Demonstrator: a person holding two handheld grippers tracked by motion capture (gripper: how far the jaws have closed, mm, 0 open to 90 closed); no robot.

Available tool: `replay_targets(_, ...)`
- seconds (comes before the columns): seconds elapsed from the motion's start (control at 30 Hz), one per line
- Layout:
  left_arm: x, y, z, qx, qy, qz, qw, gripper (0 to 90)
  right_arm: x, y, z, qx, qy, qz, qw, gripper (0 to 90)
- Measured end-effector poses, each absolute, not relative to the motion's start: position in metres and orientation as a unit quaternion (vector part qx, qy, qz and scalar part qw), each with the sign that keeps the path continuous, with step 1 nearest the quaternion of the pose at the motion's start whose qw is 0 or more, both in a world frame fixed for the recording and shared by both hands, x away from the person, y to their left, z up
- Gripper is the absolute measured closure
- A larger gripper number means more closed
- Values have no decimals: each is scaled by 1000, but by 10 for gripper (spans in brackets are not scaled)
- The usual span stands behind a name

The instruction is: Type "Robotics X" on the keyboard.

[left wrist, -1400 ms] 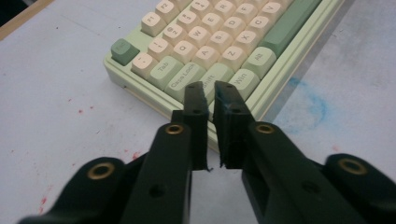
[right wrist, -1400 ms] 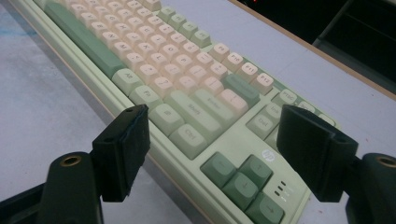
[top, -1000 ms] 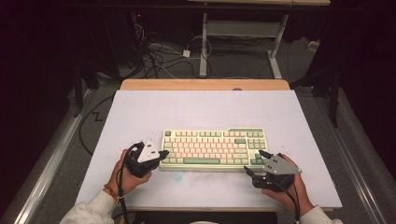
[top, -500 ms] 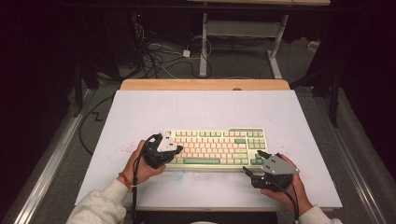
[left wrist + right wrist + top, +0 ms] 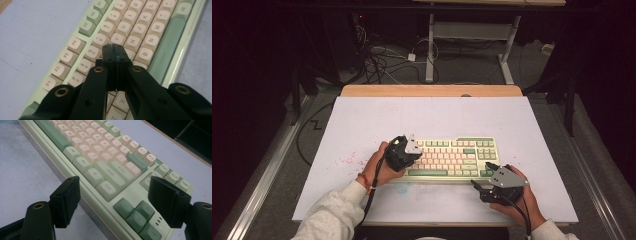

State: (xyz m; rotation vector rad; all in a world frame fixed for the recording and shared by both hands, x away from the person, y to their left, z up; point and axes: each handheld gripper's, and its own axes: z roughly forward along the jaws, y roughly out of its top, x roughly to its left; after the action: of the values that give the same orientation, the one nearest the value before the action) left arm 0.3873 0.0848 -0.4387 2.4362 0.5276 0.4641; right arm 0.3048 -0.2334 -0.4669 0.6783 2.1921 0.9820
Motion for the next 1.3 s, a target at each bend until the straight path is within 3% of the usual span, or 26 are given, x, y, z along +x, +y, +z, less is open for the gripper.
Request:
replay_targets(0.8,403,61,-450,929,195,175,263,873,305,-231,-469,250,841,363,312,269)
replay_targets(1.3,397,66,-441,920,188,192,284,827,305,-232,-468,248,841,363,315,269)
